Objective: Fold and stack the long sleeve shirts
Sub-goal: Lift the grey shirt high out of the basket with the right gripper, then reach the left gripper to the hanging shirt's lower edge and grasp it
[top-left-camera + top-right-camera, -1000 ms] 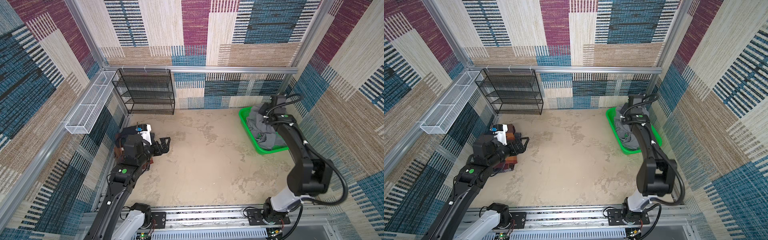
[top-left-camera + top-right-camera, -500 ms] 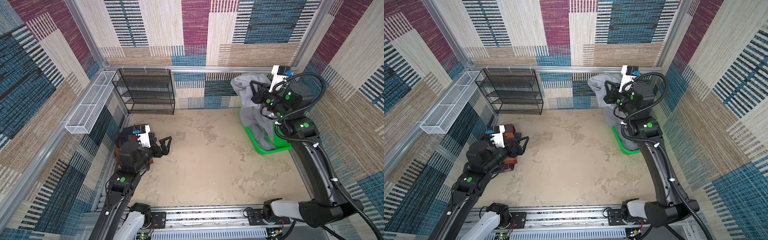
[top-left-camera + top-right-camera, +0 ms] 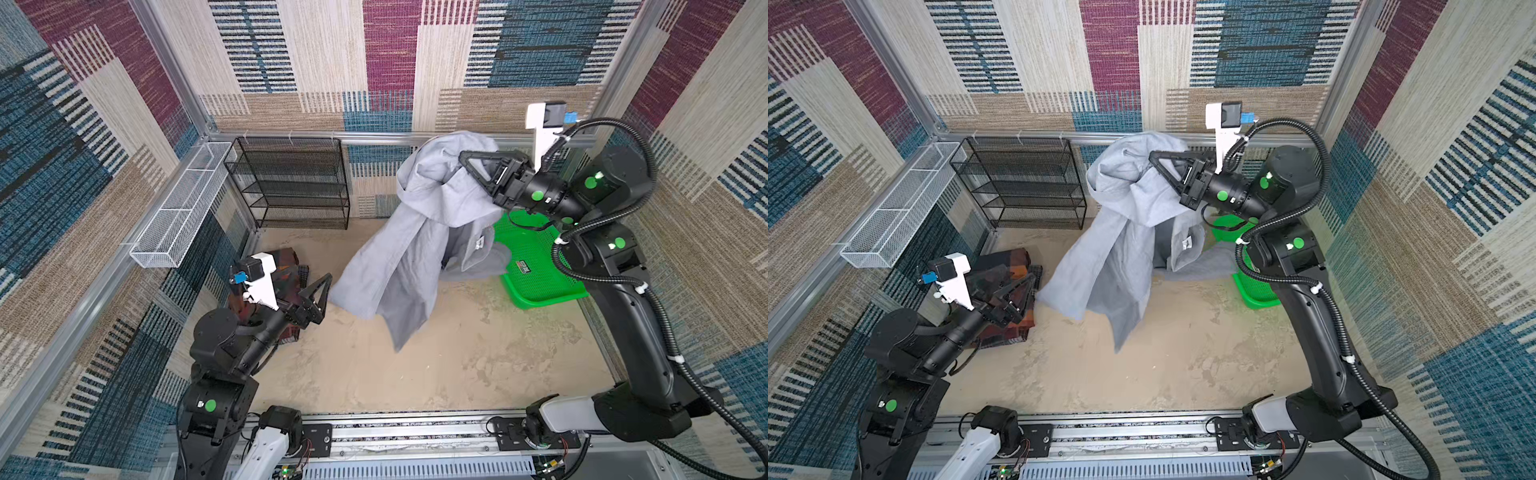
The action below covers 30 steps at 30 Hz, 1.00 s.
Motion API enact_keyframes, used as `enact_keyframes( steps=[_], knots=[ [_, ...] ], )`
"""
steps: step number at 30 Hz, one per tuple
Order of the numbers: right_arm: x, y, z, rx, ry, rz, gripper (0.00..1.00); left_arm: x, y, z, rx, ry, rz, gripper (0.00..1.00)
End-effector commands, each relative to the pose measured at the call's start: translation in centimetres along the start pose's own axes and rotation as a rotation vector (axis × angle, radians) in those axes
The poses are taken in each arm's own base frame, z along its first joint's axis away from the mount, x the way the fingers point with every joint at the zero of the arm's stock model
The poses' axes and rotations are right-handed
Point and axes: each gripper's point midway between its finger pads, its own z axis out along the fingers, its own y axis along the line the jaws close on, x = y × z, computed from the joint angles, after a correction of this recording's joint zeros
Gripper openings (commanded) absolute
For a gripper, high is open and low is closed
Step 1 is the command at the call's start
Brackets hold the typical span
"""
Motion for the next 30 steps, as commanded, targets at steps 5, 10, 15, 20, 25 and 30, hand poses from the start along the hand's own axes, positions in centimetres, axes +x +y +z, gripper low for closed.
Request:
enact_keyframes(
  steps=[5,10,15,20,25,30],
  knots=[
    [4.7,-6.1,0.2,0.139,-0.017,0.217,0.00,6.2,-3.5,-1.3,0.217,0.231,-0.039,0.99],
    [4.1,-6.2,0.3,0.164,-0.016,0.216,0.00,9.7,-5.1,-2.3,0.334,0.345,-0.023,0.99],
    [3.7,-6.2,-0.1,0.191,-0.026,0.234,0.00,10.0,-4.7,-2.1,0.300,0.364,0.104,0.99],
    [2.6,-5.8,0.0,0.204,-0.038,0.260,0.00,11.1,-5.3,0.1,0.321,0.423,0.208,0.99],
    [1.2,-4.6,0.0,0.180,-0.050,0.283,0.00,13.9,-7.3,3.6,0.344,0.477,0.355,0.99],
    [0.2,-3.7,0.0,0.162,-0.054,0.296,0.00,17.3,-9.6,7.0,0.341,0.493,0.525,1.00]
  ],
)
